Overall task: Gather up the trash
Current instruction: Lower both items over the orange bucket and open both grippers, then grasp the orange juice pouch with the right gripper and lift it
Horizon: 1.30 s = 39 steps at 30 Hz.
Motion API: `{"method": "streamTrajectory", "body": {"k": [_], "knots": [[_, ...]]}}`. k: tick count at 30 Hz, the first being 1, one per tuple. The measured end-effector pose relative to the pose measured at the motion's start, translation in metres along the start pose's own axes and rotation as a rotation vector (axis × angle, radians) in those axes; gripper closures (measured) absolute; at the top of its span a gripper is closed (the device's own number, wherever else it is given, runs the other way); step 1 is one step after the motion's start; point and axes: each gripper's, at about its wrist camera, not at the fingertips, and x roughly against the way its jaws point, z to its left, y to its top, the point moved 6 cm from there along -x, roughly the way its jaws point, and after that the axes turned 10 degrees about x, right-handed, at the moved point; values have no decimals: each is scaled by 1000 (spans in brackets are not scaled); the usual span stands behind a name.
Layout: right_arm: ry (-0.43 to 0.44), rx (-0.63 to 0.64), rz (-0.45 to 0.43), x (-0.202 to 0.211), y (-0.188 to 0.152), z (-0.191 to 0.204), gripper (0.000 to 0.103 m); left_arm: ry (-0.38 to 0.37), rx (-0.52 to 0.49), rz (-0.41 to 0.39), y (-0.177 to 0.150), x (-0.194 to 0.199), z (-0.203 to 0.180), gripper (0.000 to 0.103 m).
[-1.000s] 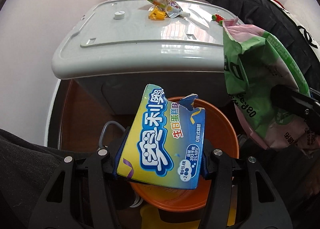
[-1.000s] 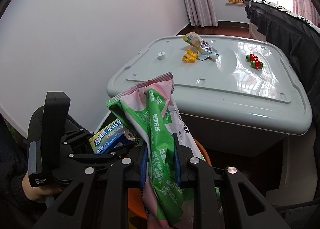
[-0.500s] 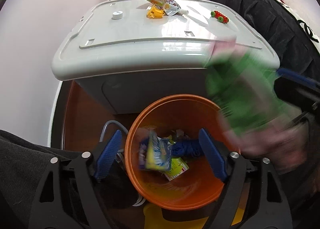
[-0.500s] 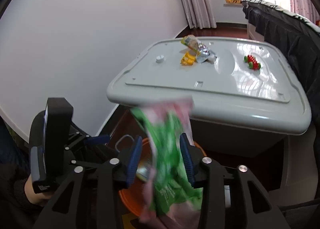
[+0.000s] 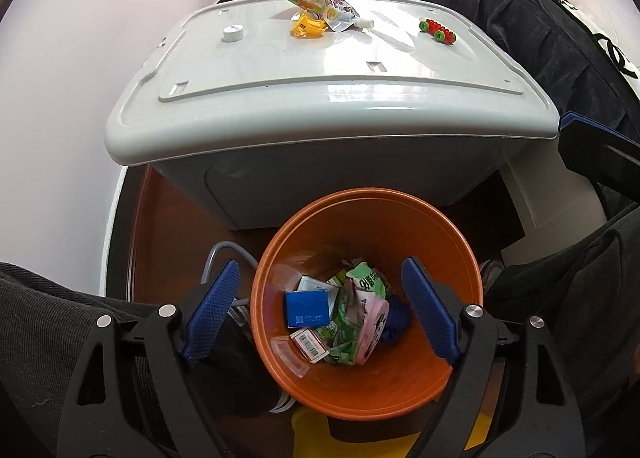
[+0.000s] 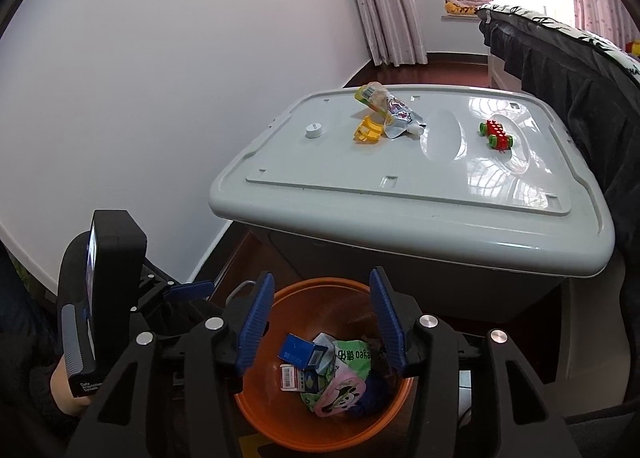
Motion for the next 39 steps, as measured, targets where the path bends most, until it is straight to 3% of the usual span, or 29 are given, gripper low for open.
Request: {"method": "streamTrajectory", "body": {"k": [11,18,28,32,39], "knots": [[-20,29,-18,-11,24,-13,44,-16,-20,-16,15,0,-5,22],[-41,107,-62,-44,92,-40,39,-13,-39,-115,79,4,-4,22],[-91,184,35,-155,189,-101,35,22,-72,-162,178,-20,11,22],[-114,222,100,-202,209,-119,34,50,-89,-184,214,-35,22,22],[-112,250,184,-270,222,-136,34,45,14,-175,254,-58,49,22]]}}
